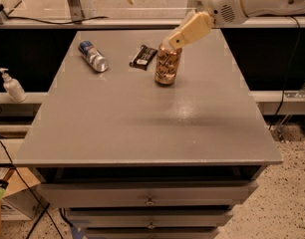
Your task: Place orange can upright
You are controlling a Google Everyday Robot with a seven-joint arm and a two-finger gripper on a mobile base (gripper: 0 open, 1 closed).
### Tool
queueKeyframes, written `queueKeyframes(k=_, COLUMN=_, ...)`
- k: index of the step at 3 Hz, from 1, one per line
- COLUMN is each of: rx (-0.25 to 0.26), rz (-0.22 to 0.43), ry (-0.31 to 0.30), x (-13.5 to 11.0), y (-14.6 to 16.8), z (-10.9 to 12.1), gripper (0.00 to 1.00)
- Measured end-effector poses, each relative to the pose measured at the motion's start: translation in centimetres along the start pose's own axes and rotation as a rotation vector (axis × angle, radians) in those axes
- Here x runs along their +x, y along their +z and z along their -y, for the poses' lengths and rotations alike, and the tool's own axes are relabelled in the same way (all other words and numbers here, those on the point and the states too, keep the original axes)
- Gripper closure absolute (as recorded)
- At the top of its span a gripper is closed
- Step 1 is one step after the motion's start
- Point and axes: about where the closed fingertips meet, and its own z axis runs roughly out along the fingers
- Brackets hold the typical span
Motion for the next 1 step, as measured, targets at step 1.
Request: queueKeyframes(k=1, rx=0.000, rz=0.000, ry=0.000, x=0.00, y=0.01, z=0.00, gripper=0.00)
